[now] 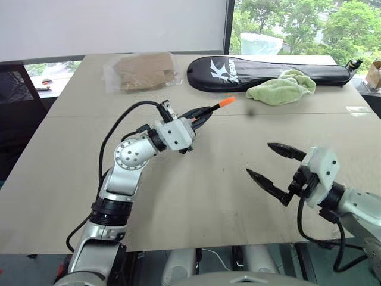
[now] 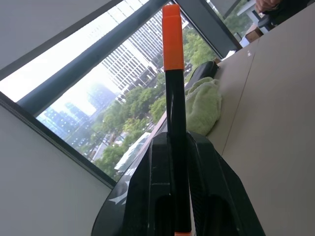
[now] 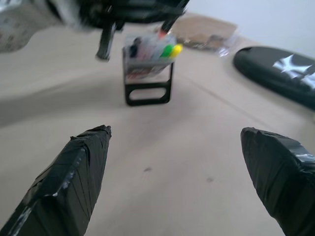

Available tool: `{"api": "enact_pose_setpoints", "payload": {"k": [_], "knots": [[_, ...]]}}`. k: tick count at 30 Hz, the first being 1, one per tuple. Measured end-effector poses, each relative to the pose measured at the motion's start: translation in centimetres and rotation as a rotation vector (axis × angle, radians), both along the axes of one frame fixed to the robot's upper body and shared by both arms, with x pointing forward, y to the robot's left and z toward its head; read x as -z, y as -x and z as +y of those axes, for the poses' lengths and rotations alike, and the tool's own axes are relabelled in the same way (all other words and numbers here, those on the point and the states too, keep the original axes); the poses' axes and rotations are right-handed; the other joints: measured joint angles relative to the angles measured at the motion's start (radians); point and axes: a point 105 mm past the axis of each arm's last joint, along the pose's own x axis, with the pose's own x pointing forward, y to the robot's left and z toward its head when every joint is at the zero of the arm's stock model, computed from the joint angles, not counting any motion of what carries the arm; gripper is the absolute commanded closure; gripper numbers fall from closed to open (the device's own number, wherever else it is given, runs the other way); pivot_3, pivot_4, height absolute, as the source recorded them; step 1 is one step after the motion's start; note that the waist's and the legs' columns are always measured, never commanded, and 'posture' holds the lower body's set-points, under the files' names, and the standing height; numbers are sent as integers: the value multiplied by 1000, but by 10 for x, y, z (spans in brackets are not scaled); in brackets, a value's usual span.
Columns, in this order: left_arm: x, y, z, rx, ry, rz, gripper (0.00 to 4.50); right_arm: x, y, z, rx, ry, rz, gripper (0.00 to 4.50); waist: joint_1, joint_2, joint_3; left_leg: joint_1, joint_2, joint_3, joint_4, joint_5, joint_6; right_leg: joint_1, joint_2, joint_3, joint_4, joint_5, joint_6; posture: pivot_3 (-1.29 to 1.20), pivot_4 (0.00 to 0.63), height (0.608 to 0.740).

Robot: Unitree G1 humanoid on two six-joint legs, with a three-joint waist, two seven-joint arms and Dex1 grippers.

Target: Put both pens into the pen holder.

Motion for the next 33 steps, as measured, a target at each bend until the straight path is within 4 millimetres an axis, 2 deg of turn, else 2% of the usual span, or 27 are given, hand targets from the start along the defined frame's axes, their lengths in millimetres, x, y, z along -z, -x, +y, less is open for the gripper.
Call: {"api": "enact_pose_setpoints", "payload": {"k": [10,11,13,14,15,17,19,21,23,24,27,29,33], "knots": [[14,-9,13,-82,-8,9,4333,-9,5,-1,-50,-13,-5,0,-1,0,0,0,0,0,0,0,0,0,0,-1,0,1,2,0,150,740],[21,-11,18,-96,-13,35,3765,-8,5,-3,-47,-11,-1,0,-1,0,0,0,0,0,0,0,0,0,0,-1,0,1,1,0,150,740],[24,-11,20,-100,-7,52,3383,-7,5,-3,-45,-11,3,0,-1,0,0,0,0,0,0,0,0,0,0,-1,0,1,1,0,150,740],[24,-11,21,-99,7,62,2972,-6,6,-4,-44,-10,9,0,-1,0,0,0,1,0,0,0,0,0,0,-1,0,1,1,0,150,740],[23,-11,23,-97,22,71,2599,-6,6,-4,-44,-8,12,0,-1,0,0,0,0,0,0,0,0,0,0,-1,0,0,0,0,150,740],[16,-10,28,-99,66,81,1519,-4,7,-5,-42,-5,20,0,-1,0,0,0,1,0,0,0,0,0,-1,-1,0,0,0,0,150,740],[6,-6,27,-71,113,81,786,-2,7,-6,-36,0,26,0,-1,0,0,0,1,-1,0,0,0,0,-1,-1,0,0,0,0,150,740],[-8,13,16,43,186,129,786,1,8,-9,-23,21,30,0,-2,0,0,0,1,0,0,0,0,0,-2,-1,0,0,0,0,150,740],[-9,32,10,143,225,277,786,8,7,-13,1,54,49,0,-5,1,0,0,1,0,0,0,0,0,-2,0,0,0,0,0,150,740],[-6,35,10,159,226,320,786,11,6,-15,10,63,58,0,-6,1,0,1,1,0,0,0,0,0,-2,0,0,0,0,0,150,740],[23,59,25,179,238,657,786,22,2,-25,58,84,98,0,-15,2,1,2,3,1,-1,0,0,0,0,-1,1,-2,3,0,150,740],[38,69,38,145,240,806,786,32,1,-33,87,97,134,0,-12,3,2,2,4,0,-1,0,0,0,0,-1,1,-3,4,0,150,740],[54,82,66,19,274,966,786,48,9,-54,138,140,171,0,1,4,2,2,3,1,-1,0,0,0,0,-1,0,-3,4,0,150,740]]}}
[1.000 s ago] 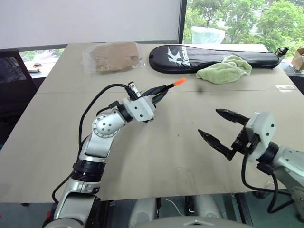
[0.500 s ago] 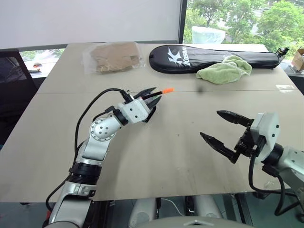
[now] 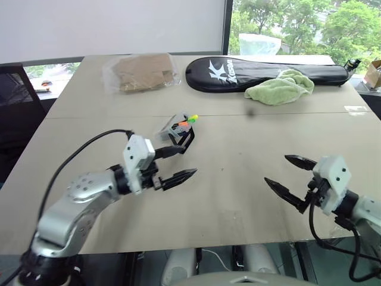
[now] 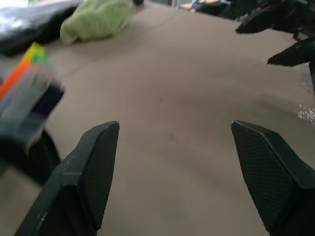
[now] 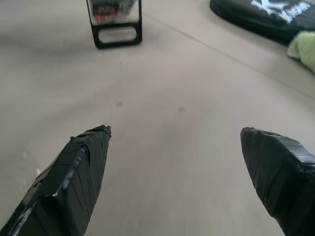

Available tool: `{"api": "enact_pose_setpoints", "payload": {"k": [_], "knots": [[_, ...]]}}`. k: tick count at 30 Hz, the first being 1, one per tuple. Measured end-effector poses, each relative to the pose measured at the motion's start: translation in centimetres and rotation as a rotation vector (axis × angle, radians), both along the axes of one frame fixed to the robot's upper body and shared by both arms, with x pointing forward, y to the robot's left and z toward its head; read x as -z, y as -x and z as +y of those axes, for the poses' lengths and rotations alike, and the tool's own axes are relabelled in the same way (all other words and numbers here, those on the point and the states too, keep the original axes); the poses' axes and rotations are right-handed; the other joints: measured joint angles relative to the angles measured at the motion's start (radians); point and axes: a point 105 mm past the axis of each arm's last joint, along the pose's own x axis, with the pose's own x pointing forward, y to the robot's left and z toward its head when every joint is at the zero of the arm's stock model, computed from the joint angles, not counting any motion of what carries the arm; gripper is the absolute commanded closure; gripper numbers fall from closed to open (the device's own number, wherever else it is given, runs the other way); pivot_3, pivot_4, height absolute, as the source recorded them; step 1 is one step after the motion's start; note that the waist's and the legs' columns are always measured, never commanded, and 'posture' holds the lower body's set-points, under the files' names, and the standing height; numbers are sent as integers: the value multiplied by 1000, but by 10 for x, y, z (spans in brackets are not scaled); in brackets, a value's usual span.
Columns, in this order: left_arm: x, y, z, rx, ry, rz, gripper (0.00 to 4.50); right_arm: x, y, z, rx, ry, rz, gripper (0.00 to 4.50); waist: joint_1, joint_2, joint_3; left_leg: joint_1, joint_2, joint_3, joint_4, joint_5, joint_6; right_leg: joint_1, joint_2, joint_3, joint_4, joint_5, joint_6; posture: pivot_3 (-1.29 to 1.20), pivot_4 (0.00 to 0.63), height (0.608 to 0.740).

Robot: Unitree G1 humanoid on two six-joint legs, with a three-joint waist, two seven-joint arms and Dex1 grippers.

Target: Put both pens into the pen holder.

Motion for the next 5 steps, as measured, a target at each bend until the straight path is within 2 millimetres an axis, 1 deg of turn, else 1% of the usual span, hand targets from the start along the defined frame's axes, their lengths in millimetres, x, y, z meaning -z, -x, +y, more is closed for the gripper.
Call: {"api": "enact_pose_setpoints", "payload": {"k": [1,3,5], "knots": [[2,1,4,-25,3,15,786,2,2,-4,6,5,5,0,0,0,0,0,0,0,0,0,0,0,0,0,0,0,0,0,150,740],[10,6,17,-86,-5,60,786,5,6,-19,35,21,17,0,-2,0,0,0,0,2,0,0,0,0,-1,1,-1,0,0,0,150,740],[16,14,19,-100,-10,84,786,5,5,-30,59,27,13,0,-3,0,0,0,0,2,0,0,0,0,-1,1,-1,0,0,0,150,740]]}}
